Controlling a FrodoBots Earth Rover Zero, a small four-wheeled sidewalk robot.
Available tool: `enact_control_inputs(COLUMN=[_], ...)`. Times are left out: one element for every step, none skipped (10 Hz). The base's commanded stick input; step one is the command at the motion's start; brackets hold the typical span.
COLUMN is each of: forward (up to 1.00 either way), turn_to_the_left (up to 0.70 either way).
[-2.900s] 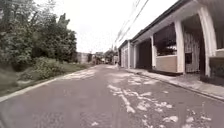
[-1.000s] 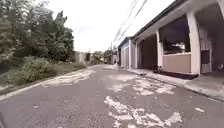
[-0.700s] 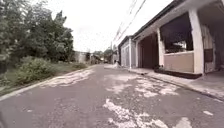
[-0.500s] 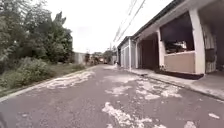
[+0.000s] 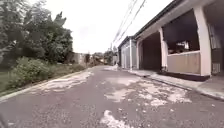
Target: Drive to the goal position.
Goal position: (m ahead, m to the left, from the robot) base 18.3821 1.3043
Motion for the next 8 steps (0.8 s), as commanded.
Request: enact_control_inputs(forward=[0.50, 0.50, 0.50, 0.50, 0.50, 0.50, 0.50, 0.50], turn_to_the_left=[0.00, 0.00, 0.00, 0.00, 0.00, 0.00, 0.00, 0.00])
